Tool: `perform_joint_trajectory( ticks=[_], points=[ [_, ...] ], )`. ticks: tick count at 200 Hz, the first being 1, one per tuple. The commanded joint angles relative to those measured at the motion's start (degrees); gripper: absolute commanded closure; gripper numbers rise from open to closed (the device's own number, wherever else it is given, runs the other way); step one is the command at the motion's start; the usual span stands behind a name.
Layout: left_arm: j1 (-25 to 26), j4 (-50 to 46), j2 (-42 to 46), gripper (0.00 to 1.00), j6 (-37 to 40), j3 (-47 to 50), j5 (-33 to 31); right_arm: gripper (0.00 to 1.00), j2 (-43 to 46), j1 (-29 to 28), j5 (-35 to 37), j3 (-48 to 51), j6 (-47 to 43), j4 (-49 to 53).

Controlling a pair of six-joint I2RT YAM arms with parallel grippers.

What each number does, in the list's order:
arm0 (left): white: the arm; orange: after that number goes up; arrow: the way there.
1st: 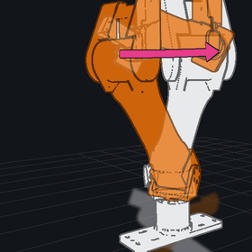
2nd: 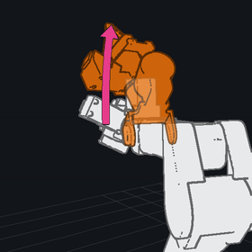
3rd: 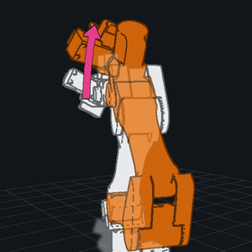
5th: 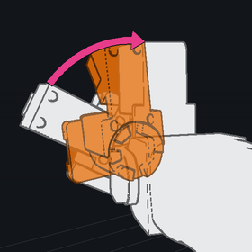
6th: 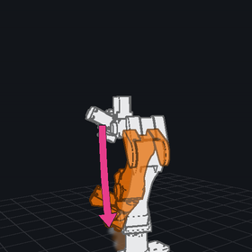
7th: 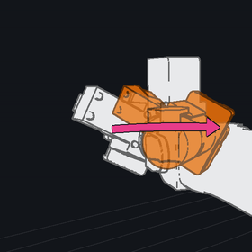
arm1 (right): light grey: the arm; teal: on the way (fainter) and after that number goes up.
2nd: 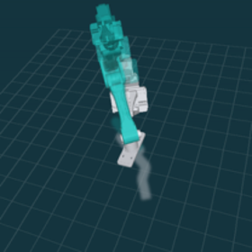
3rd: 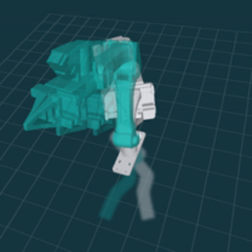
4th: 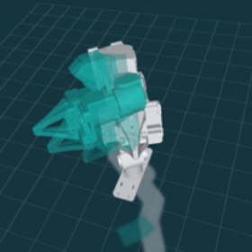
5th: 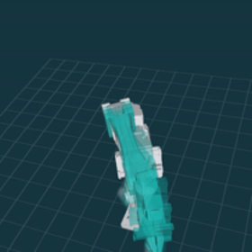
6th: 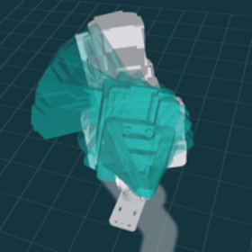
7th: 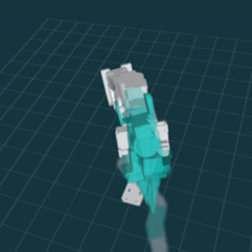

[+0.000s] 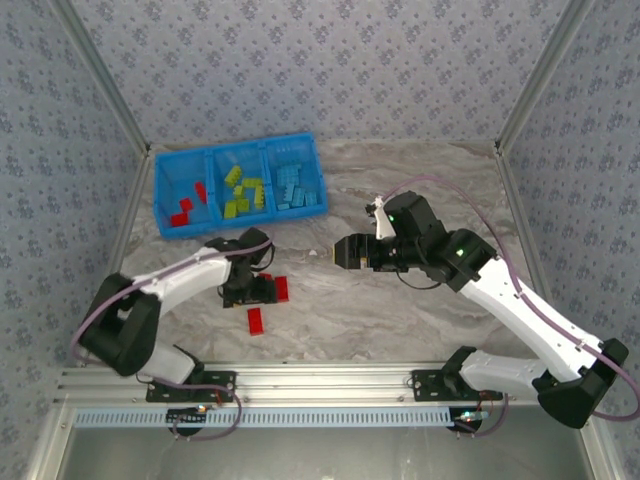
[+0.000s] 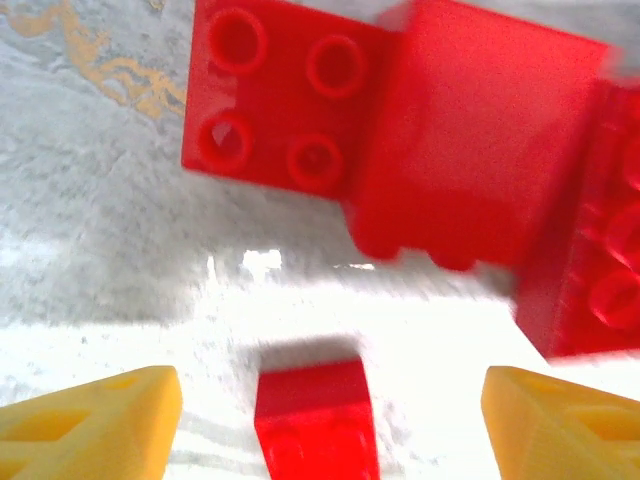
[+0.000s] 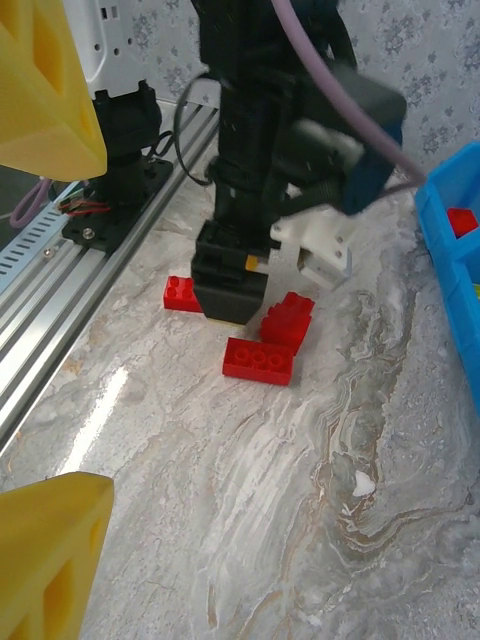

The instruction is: Sort the legos into containers by color

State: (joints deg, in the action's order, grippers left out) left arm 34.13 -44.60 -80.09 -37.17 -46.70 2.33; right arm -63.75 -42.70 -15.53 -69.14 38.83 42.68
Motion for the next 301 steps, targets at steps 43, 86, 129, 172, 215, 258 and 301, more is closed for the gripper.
perform_joint_trajectory(
  ticks=[43, 86, 129, 172, 215, 258, 301],
  points=[
    [3.49, 0.81, 6.90, 0.21, -11.13, 10.26, 1.83, 0.21, -1.00, -0.57, -0.17, -0.37, 0.81, -0.04],
    [5.12, 2.92, 1.96, 0.47, -9.92, 10.65, 1.41, 0.21, -0.83, -1.20, -0.13, -0.54, 0.42, 0.30],
    [5.31, 4.28, 2.56, 0.73, -10.67, 10.26, 1.96, 0.21, -2.45, -3.36, -1.24, -1.79, -2.26, 0.39],
    [2.46, -5.32, 11.50, 0.77, -9.71, -0.98, -2.54, 0.19, -4.43, -6.76, 0.84, -3.37, -5.52, -1.08],
    [-17.95, -11.65, 5.51, 0.79, 2.78, -20.03, -2.61, 0.17, -2.73, -6.98, 6.19, -2.82, -5.63, -4.91],
    [-30.67, -12.22, -15.04, 0.79, 9.00, -40.57, -3.42, 0.17, -2.23, -6.61, 6.94, -3.52, -5.26, -1.92],
    [-36.48, -14.55, -31.43, 0.74, 8.75, -54.98, -2.25, 0.17, 2.33, -6.44, 10.01, -4.11, -3.79, 3.38]
  ],
)
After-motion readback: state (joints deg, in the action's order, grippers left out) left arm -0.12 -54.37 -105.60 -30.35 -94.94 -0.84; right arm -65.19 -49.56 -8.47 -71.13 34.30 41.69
